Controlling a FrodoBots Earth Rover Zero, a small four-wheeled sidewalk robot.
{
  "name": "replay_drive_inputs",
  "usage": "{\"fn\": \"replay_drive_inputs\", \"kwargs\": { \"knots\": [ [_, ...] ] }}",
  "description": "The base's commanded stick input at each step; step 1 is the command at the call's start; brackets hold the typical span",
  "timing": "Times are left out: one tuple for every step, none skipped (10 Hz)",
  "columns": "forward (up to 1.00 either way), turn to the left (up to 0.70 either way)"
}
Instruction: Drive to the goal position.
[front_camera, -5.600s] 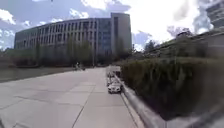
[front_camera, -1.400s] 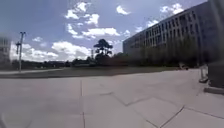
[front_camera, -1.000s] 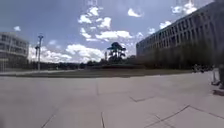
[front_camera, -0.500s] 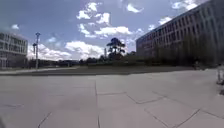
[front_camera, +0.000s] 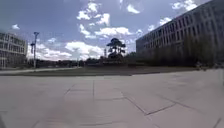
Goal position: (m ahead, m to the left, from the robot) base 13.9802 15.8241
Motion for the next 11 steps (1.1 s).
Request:
{"fn": "replay_drive_inputs", "kwargs": {
  "knots": [
    [0.7, 0.35],
    [0.7, 0.35],
    [0.7, 0.35],
    [0.7, 0.35],
    [0.7, 0.35],
    [0.7, 0.35],
    [0.7, 0.35],
    [0.7, 0.35],
    [0.7, 0.35],
    [0.7, 0.35],
    [0.7, 0.35]
  ]
}}
